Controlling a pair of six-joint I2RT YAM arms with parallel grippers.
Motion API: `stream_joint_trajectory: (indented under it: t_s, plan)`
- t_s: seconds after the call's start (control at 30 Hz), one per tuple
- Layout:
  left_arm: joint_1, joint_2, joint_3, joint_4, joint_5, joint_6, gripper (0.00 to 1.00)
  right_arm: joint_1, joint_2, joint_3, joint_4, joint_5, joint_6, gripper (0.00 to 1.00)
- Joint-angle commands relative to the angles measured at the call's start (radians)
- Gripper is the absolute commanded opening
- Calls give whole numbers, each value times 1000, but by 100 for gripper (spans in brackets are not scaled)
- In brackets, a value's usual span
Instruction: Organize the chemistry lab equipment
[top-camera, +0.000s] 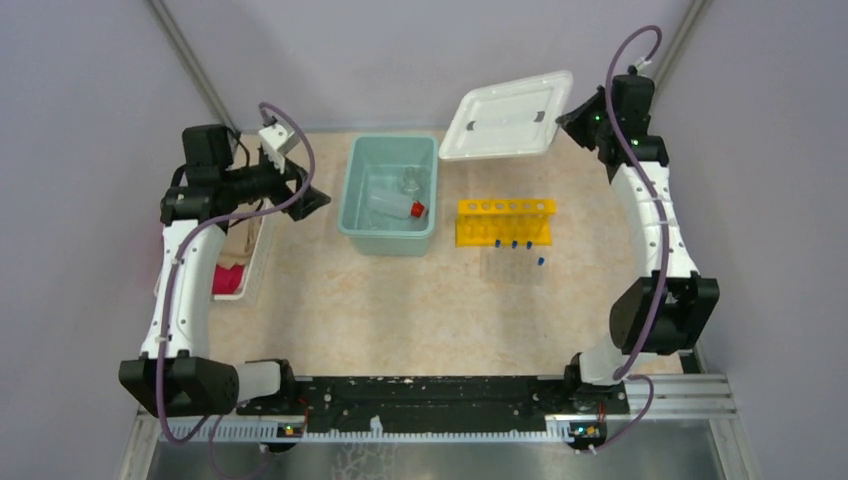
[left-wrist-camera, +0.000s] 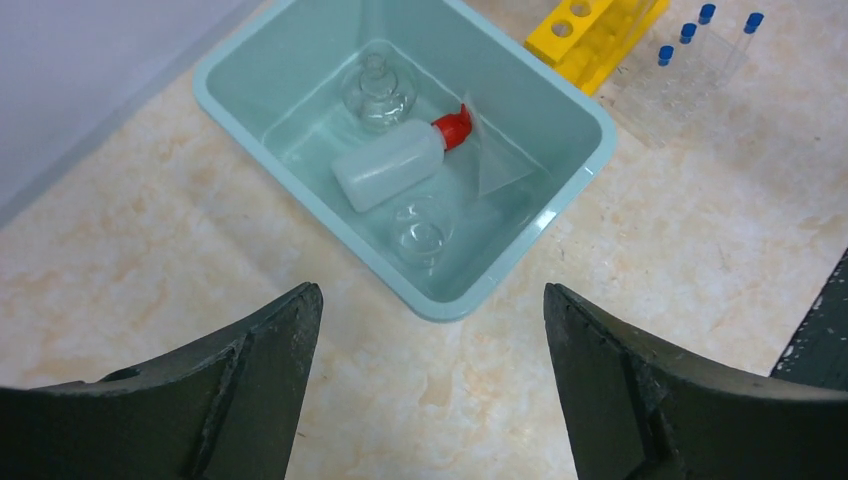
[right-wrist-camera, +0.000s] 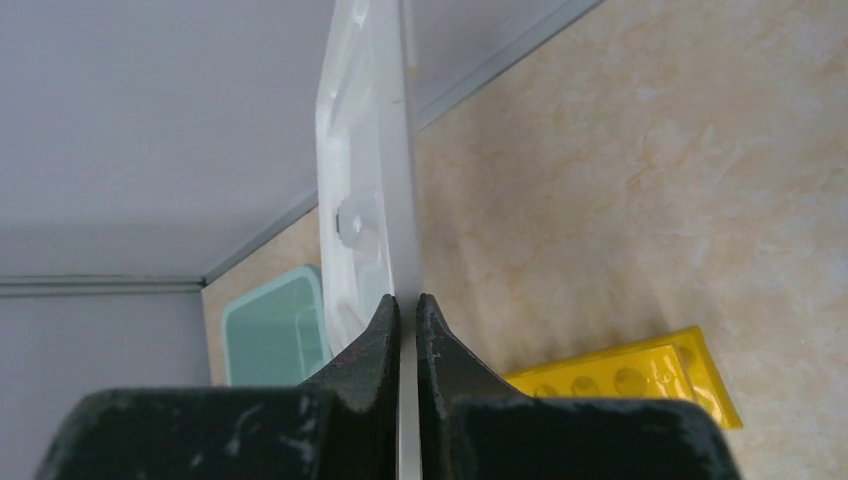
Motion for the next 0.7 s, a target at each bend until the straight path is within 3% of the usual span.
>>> stream_joint_trajectory:
  t_s: [0.0, 0.27, 0.4, 0.67]
  plan:
    - [-95, -43, 42, 68, -98, 120, 88, -6, -116, 54, 76, -39, 44, 0]
    - [-193, -92, 8, 118, -159, 246, 89, -4, -183, 50, 41, 13, -13, 0]
    - [-222, -139, -37, 193, -161, 303, 89, -5, -207, 40, 37, -55, 9, 0]
    - [-296, -302, -269, 376, -133, 641, 92, 100, -301, -55, 83, -158, 113, 0]
